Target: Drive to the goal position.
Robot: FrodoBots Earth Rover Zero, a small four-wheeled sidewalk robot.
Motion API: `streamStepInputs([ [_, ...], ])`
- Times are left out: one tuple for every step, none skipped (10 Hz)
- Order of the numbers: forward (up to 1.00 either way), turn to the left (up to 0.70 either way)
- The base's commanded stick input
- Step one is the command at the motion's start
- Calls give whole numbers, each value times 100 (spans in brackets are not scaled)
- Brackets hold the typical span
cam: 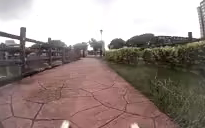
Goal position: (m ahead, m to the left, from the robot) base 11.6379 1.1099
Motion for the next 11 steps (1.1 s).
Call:
streamStepInputs([
  [70,0],
  [70,1],
  [70,2],
  [70,0],
  [70,0],
  [70,0],
  [70,0],
  [70,0],
  [70,0],
  [70,0],
  [70,0],
])
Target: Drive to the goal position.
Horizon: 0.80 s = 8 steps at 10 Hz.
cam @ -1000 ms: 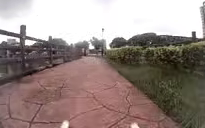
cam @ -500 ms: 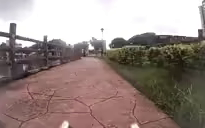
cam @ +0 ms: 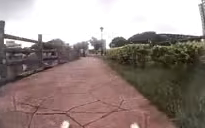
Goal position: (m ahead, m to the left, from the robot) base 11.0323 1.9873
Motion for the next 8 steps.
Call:
streamStepInputs([
  [70,0],
  [70,0],
  [70,0],
  [70,0],
  [70,0],
  [70,1],
  [70,3],
  [70,22],
])
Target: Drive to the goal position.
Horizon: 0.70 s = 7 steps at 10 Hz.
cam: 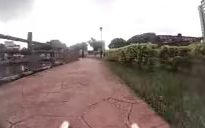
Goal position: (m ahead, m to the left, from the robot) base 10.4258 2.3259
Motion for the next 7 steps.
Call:
streamStepInputs([
  [70,26],
  [70,0],
  [70,0],
  [70,0],
  [70,0],
  [70,0],
  [70,0],
])
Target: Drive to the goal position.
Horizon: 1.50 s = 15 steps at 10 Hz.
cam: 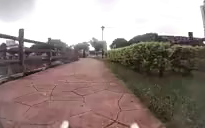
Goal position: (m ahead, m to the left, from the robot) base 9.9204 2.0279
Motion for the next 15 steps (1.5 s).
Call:
streamStepInputs([
  [70,0],
  [70,0],
  [70,0],
  [70,0],
  [70,0],
  [70,0],
  [70,0],
  [70,0],
  [70,0],
  [70,1],
  [70,6],
  [70,35],
  [70,35],
  [70,12],
  [70,1],
])
